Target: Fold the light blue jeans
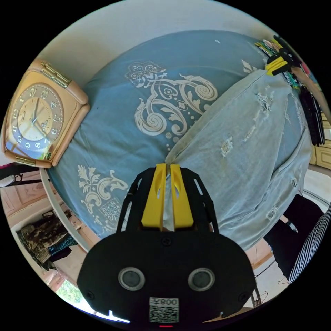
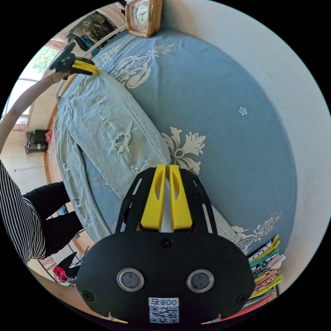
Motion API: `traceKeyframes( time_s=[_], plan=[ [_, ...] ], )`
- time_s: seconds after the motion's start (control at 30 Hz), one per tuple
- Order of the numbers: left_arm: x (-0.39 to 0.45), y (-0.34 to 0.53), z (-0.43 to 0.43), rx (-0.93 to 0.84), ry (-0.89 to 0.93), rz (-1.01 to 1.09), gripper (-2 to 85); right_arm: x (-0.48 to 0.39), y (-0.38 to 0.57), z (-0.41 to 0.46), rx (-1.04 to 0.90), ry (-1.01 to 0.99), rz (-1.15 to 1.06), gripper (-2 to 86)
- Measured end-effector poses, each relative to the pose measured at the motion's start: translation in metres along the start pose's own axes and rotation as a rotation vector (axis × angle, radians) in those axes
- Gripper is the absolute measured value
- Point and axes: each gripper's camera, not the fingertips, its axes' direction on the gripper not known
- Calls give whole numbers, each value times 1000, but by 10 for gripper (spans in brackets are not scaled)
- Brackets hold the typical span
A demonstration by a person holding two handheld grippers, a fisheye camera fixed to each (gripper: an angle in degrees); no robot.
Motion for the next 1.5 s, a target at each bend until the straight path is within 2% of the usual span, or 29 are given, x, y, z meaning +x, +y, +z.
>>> traceKeyframes(
  time_s=[0.27, 0.43, 0.87, 1.17, 1.5],
  plan=[
    [48, 106, -55, 167, -27, -62, 16, -62, 59, 0, 132, -18, 36, 18],
    [94, 172, -74, 173, -38, -65, 14, -119, 112, 16, 164, -70, 80, 17],
    [206, 302, -17, -101, 142, -238, 12, -250, 233, 103, 43, -264, 261, 17],
    [248, 327, 31, -226, 196, -253, 13, -303, 301, 126, 53, -311, 336, 19],
    [286, 316, 100, -350, 244, -241, 20, -352, 378, 174, 29, -329, 417, 20]
  ],
)
